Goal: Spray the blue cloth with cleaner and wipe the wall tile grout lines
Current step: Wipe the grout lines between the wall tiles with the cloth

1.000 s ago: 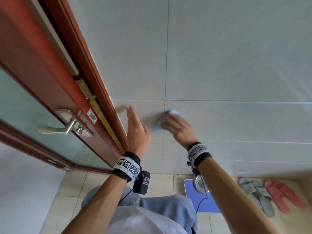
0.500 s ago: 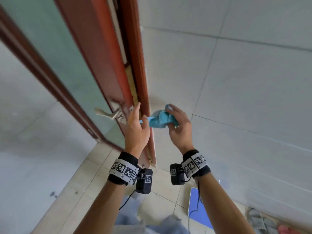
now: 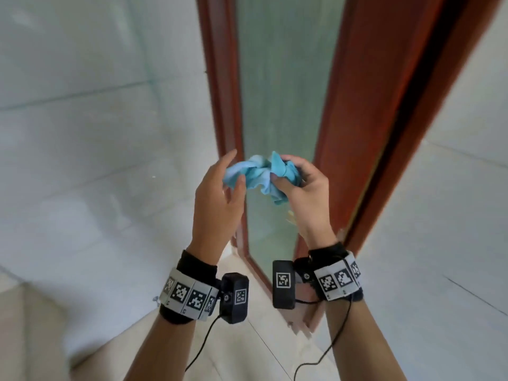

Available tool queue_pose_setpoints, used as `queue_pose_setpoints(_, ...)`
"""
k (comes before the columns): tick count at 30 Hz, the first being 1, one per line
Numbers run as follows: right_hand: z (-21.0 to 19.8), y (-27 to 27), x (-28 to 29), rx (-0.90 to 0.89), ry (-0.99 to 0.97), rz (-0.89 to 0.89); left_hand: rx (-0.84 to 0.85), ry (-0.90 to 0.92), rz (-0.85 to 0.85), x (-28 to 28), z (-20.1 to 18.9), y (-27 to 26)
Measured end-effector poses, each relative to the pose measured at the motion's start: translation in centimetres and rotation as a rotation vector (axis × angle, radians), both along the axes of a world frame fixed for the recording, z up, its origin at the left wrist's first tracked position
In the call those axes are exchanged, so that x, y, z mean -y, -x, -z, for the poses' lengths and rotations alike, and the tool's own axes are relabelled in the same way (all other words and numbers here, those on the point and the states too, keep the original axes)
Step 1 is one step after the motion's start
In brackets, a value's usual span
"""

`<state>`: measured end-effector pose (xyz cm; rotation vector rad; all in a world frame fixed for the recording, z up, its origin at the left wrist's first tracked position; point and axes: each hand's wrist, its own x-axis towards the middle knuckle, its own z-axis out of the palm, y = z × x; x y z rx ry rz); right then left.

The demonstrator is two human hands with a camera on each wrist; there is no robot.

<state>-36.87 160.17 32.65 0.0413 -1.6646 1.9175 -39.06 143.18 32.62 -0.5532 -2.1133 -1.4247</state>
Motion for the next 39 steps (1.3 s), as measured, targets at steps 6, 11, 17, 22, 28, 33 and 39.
queue_pose_setpoints(6,-3.6,7.3,13.9,0.064,0.202,-0.254,-0.14,0.066,-0.162,14.2,-3.2,3.7)
queue_pose_setpoints(11,-5.7,11.8,22.7,0.203,0.388,-0.468,-0.164,0.195,-0.252,22.7,-5.2,6.5)
queue_pose_setpoints(17,-8.5,17.5,27.9,0.209,0.31,-0.822,-0.116,0.283,-0.256,27.4,-7.6,11.1)
queue_pose_setpoints(22,-10.6,24.1,30.4,0.185,0.339,-0.857,-0.091,0.373,-0.249,29.7,-10.3,17.4)
queue_pose_setpoints(28,-15.1,33.9,30.4,0.132,0.344,-0.894,-0.148,0.48,-0.178,31.0,-15.8,26.6)
queue_pose_setpoints(33,-21.4,41.3,31.2,-0.018,0.319,-0.735,-0.217,0.397,-0.355,31.5,-21.1,32.8)
queue_pose_setpoints(39,-28.8,48.6,31.4,-0.299,0.217,-0.447,-0.263,0.539,-0.656,31.4,-27.8,40.2)
